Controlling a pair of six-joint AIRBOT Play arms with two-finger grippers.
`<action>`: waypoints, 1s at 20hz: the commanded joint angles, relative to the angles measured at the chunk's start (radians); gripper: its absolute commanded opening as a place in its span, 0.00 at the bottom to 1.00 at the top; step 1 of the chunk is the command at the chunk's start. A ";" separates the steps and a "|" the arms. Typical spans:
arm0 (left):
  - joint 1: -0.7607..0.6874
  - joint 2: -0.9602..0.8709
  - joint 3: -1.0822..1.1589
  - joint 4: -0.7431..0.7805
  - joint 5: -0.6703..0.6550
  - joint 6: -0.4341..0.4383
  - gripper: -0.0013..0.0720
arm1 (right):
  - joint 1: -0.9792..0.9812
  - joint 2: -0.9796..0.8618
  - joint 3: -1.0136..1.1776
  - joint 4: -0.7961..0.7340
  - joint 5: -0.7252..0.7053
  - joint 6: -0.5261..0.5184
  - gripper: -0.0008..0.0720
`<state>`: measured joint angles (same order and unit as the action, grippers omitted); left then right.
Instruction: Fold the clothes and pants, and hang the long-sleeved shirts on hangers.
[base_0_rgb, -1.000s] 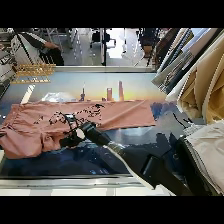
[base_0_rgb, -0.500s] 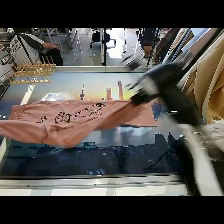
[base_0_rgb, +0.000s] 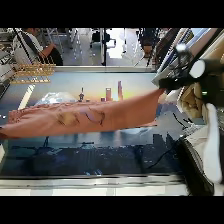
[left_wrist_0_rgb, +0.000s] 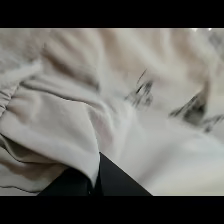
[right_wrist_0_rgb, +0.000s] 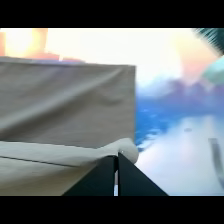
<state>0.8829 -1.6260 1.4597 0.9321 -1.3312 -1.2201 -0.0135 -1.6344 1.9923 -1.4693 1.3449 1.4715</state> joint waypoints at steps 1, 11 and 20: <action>-0.100 -0.077 0.002 0.190 -0.087 -0.058 0.09 | -0.143 -0.257 -0.006 0.442 -0.082 -0.029 0.33; 0.111 0.003 -0.003 0.152 -0.146 -0.082 0.84 | -0.295 -0.111 -0.339 0.455 0.238 -0.072 0.53; 0.291 0.003 -0.192 0.054 0.027 -0.082 0.84 | -0.289 0.127 -0.980 0.635 -0.210 -0.079 0.55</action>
<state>1.1389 -1.6241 1.3224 1.0107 -1.3834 -1.3025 -0.3103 -1.5352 1.1484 -0.9115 1.2789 1.3964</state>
